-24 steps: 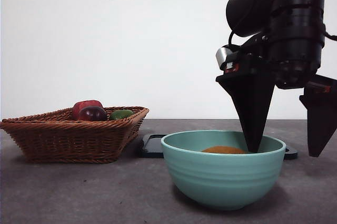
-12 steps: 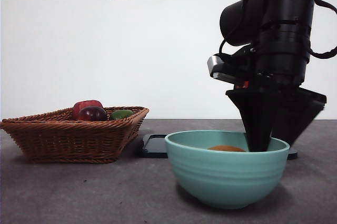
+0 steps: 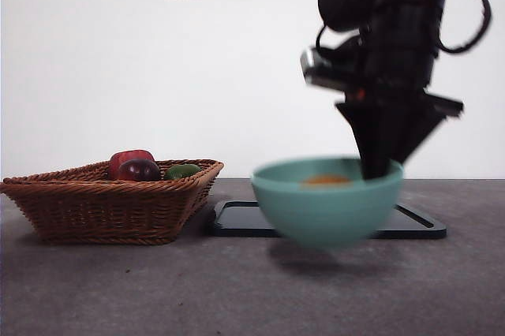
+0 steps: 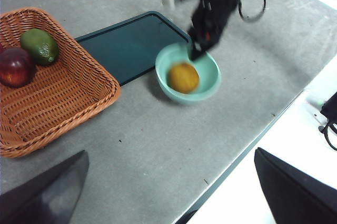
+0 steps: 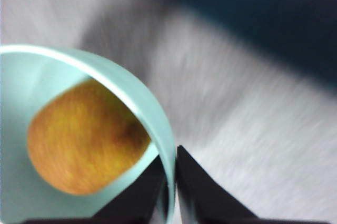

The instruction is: Pick up the wifruite, put it on the bowl, pick up the plate, put it on desk

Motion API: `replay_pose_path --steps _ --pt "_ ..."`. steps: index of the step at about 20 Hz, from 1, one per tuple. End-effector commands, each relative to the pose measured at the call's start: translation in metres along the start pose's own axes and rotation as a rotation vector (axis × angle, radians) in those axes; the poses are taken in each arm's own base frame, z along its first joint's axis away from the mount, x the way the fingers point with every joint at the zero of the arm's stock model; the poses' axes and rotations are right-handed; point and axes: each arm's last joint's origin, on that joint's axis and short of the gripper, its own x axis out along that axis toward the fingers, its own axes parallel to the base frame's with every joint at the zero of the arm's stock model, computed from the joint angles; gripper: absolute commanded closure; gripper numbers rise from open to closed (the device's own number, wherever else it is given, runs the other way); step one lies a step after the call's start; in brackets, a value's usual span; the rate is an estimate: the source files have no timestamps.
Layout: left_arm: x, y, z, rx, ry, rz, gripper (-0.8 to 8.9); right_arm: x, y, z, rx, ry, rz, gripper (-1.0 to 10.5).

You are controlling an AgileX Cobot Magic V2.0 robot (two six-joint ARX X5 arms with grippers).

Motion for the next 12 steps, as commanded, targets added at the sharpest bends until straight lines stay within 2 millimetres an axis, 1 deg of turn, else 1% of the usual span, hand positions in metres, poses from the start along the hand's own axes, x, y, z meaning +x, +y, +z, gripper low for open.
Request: replay_pose_path --steps 1,3,6,9,12 --pt "-0.001 -0.001 0.003 0.000 -0.013 -0.018 3.13 -0.014 -0.003 0.021 -0.023 -0.041 -0.003 9.4" --pt "-0.001 -0.001 0.003 0.000 -0.014 -0.018 3.13 -0.023 -0.011 0.039 -0.015 -0.045 -0.009 9.4" --pt "-0.001 -0.001 0.003 0.000 -0.014 -0.018 3.13 -0.024 -0.024 0.066 -0.001 -0.036 -0.013 9.4" --pt "-0.001 -0.001 0.003 0.000 -0.014 -0.018 3.13 -0.014 -0.037 0.094 0.007 -0.018 -0.013 9.4" --pt "-0.001 -0.001 0.003 0.000 -0.014 -0.018 3.13 0.001 -0.048 0.113 0.008 0.003 -0.012 9.4"
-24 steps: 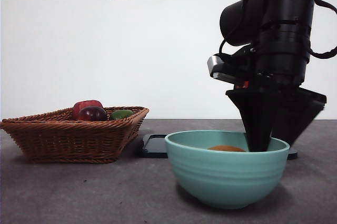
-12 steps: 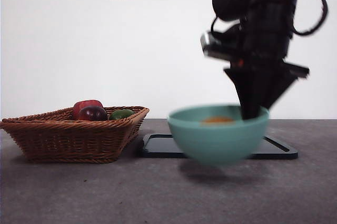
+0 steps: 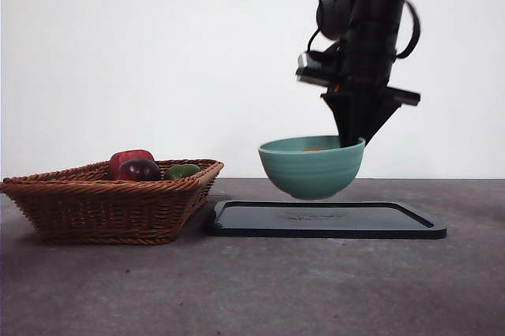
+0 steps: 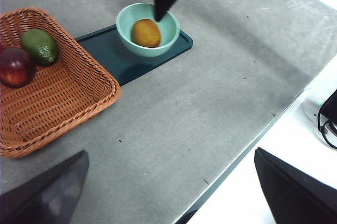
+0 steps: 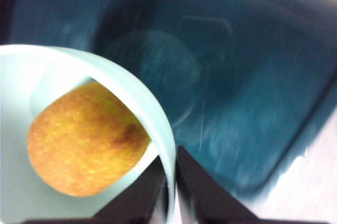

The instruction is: Pick up the wifruite, put it on the bowl, pick up the plate, put it on desk

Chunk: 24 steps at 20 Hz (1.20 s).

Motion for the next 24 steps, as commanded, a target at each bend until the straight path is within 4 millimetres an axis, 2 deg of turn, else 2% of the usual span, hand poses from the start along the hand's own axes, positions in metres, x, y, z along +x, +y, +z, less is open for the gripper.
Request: replay_pose_path --steps 1,5,9,14,15,18,20,22,24 --pt "-0.001 -0.001 0.003 0.000 -0.014 -0.018 3.13 0.015 -0.005 0.015 -0.020 0.019 0.006 9.4" --pt "-0.001 -0.001 0.003 0.000 -0.014 -0.018 3.13 0.033 -0.016 0.023 -0.013 0.041 0.011 9.4" --pt "-0.001 -0.001 0.003 0.000 -0.015 -0.018 3.13 0.036 -0.026 0.025 0.005 0.033 0.028 9.4" --pt "-0.001 -0.001 0.003 0.000 -0.017 -0.018 3.13 0.036 -0.025 0.024 0.000 0.042 0.033 9.2" --pt "-0.001 -0.001 0.003 0.000 -0.017 -0.018 3.13 0.037 -0.025 0.024 -0.002 0.041 0.033 8.8" --pt "-0.001 -0.001 0.003 0.000 -0.017 -0.018 3.13 0.036 -0.025 0.025 -0.003 0.031 0.026 6.6" --pt "-0.001 -0.001 0.003 0.000 -0.017 -0.018 3.13 0.029 -0.031 0.027 0.017 0.021 0.018 5.8" --pt "-0.001 -0.001 0.003 0.000 -0.017 -0.018 3.13 0.013 -0.034 0.029 0.034 0.008 0.016 5.1" --pt "-0.001 -0.001 0.003 0.000 -0.017 -0.018 3.13 -0.011 -0.034 0.032 0.044 -0.016 0.006 5.0"
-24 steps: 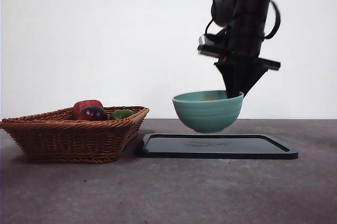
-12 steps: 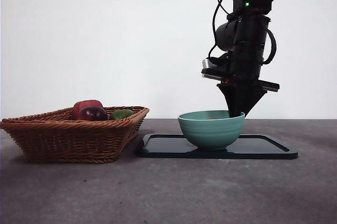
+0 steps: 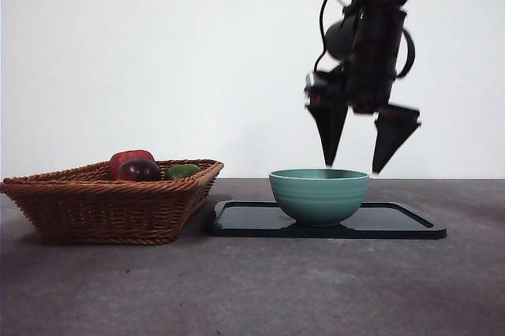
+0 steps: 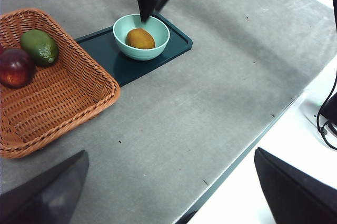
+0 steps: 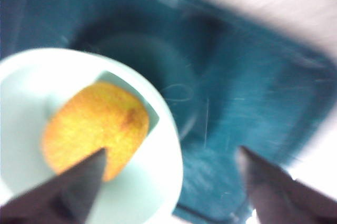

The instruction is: Pick up the wifruite, put it on the bowl, pick up the plate, put it on desk

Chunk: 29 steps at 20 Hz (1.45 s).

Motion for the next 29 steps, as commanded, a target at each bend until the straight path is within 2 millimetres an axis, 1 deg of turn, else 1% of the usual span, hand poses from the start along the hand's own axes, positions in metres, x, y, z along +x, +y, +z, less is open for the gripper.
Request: replay_pose_path --steps 1,4,6,8,9,10,12,13,15,17,18,19,22,23,26,28,29 --pt "-0.001 -0.001 0.003 0.000 -0.014 -0.018 3.13 -0.022 0.001 0.006 0.006 -0.033 -0.011 5.0" --pt "-0.001 -0.001 0.003 0.000 -0.014 -0.018 3.13 -0.065 0.009 -0.001 -0.003 -0.126 -0.043 5.0" --pt "-0.001 -0.001 0.003 0.000 -0.014 -0.018 3.13 -0.094 0.014 -0.012 -0.013 -0.191 -0.059 4.6" --pt "-0.001 -0.001 0.003 0.002 -0.014 -0.018 3.13 -0.128 0.020 -0.028 -0.023 -0.272 -0.059 4.1" --pt "-0.001 -0.001 0.003 0.003 -0.014 -0.018 3.13 -0.149 0.024 -0.040 -0.028 -0.322 -0.058 4.0" --pt "-0.001 -0.001 0.003 0.003 -0.014 -0.018 3.13 -0.165 0.027 -0.051 -0.033 -0.362 -0.057 4.0" --pt "-0.001 -0.001 0.003 0.003 -0.014 -0.018 3.13 -0.197 0.037 -0.080 -0.048 -0.432 -0.051 4.0" --pt "-0.001 -0.001 0.003 0.003 -0.014 -0.018 3.13 -0.210 0.042 -0.098 -0.061 -0.458 -0.046 4.0" --pt "-0.001 -0.001 0.003 0.003 -0.014 -0.018 3.13 -0.228 0.050 -0.137 -0.081 -0.492 -0.031 4.0" --pt "-0.001 -0.001 0.003 0.004 -0.014 -0.018 3.13 -0.241 0.057 -0.181 -0.097 -0.523 -0.017 4.0" --pt "-0.001 -0.001 0.003 0.004 -0.014 -0.017 3.13 -0.245 0.059 -0.201 -0.106 -0.539 -0.010 4.0" --pt "-0.001 -0.001 0.003 0.004 -0.014 -0.018 3.13 -0.249 0.061 -0.225 -0.114 -0.560 0.000 4.0" --pt "-0.001 -0.001 0.003 0.004 -0.014 -0.017 3.13 -0.253 0.061 -0.285 -0.119 -0.621 0.029 4.0" --pt "-0.001 -0.001 0.003 0.004 -0.014 -0.017 3.13 -0.252 0.059 -0.306 -0.111 -0.642 0.040 4.0" --pt "-0.001 -0.001 0.003 0.003 -0.016 -0.018 3.13 -0.239 0.051 -0.358 -0.101 -0.691 0.054 4.0" --pt "-0.001 -0.001 0.003 0.003 -0.016 -0.018 3.13 -0.226 0.045 -0.389 -0.105 -0.727 0.059 4.0" --pt "-0.001 -0.001 0.003 0.003 -0.016 -0.018 3.13 -0.220 0.042 -0.401 -0.105 -0.742 0.063 4.0"
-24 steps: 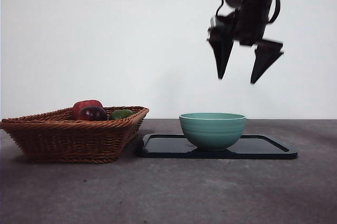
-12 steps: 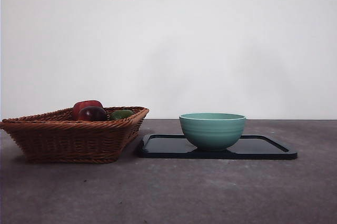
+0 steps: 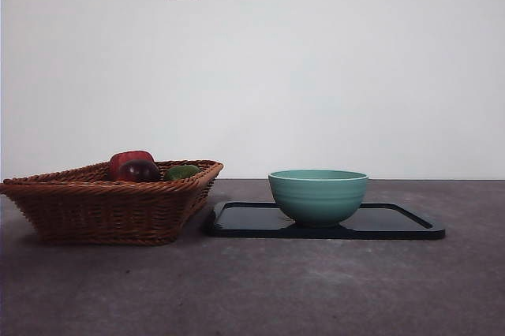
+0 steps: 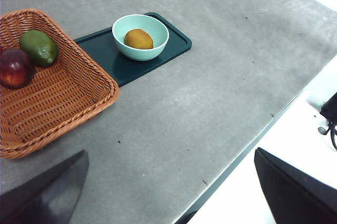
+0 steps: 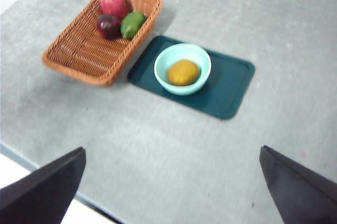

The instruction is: Pick up the wifruite, put it on the bowl, pick up the plate, put it on desk

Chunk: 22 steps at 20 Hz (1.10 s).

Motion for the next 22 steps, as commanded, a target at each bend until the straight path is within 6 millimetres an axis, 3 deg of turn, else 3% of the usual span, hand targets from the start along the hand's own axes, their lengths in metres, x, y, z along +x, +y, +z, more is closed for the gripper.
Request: replay_pose_path --steps 1,5,7,18,22 --pt "-0.001 -0.001 0.003 0.003 -0.015 -0.018 3.13 -0.013 -0.002 -0.037 0.022 0.027 0.009 4.0" --pt "-0.001 -0.001 0.003 0.003 -0.018 -0.019 3.13 -0.015 -0.005 -0.080 0.035 0.003 0.088 4.0" --pt "-0.001 -0.001 0.003 0.004 -0.019 -0.019 3.13 -0.013 -0.005 -0.091 0.034 0.005 0.113 4.0" --pt "0.000 -0.004 0.012 -0.082 -0.099 -0.047 3.13 -0.009 -0.006 -0.093 0.044 0.017 0.111 4.0" --pt "0.019 -0.009 0.020 -0.092 -0.035 -0.034 3.13 -0.009 -0.006 -0.093 0.043 0.017 0.111 4.0"
